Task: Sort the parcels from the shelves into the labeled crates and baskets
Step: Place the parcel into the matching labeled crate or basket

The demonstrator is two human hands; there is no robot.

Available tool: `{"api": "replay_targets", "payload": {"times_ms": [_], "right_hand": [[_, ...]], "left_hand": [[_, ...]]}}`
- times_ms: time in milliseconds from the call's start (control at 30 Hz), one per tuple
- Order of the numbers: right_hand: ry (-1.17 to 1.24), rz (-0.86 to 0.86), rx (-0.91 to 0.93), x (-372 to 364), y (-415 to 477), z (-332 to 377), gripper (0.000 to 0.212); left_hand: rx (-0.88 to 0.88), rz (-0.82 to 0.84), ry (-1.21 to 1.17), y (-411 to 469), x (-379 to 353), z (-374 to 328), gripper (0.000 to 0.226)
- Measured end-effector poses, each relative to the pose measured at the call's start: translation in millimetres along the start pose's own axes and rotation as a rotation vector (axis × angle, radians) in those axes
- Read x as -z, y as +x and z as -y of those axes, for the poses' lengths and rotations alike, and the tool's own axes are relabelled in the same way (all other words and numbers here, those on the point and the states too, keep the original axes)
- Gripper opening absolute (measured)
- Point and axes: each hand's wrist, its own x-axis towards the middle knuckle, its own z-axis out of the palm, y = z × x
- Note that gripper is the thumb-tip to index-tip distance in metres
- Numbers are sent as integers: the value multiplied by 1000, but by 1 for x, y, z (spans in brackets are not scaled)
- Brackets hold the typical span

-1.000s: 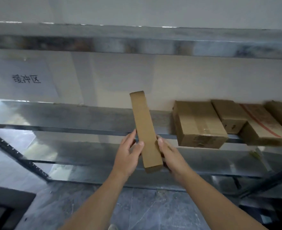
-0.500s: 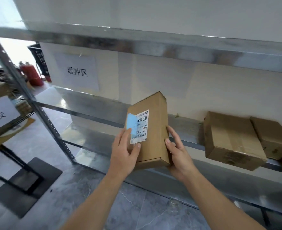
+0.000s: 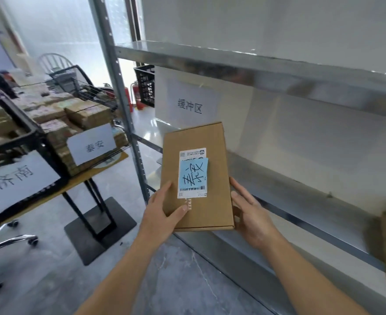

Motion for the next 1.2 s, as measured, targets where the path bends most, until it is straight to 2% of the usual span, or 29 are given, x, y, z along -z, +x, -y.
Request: {"api": "replay_targets", "payload": {"times_ms": [133,233,367,533,767,933,1200], "right_hand": [[-298,25,87,-73,35,-3,49],[-499,3,216,-131,62,-14,48],[-419,103,286,-204,89,-37,50],[-362,239,283,-262,110,-65,62],[-374,265,285,-312,149,-79,63],[-315,252,285,-350,194,-63,51],[-370,271,405,-429,322,8,55]], "left_hand": [[-30,-159,83,20,61,20,72],[-58,-238,145,32,105,37,66],[-61,-337,227,44,163,59,65],[-62,-396,288,48,221,85,65],[-56,-459,294,68,256,106,65],[-109,-458,324,109,288,107,57],[-220,-523,334,230,339,103,50]]}}
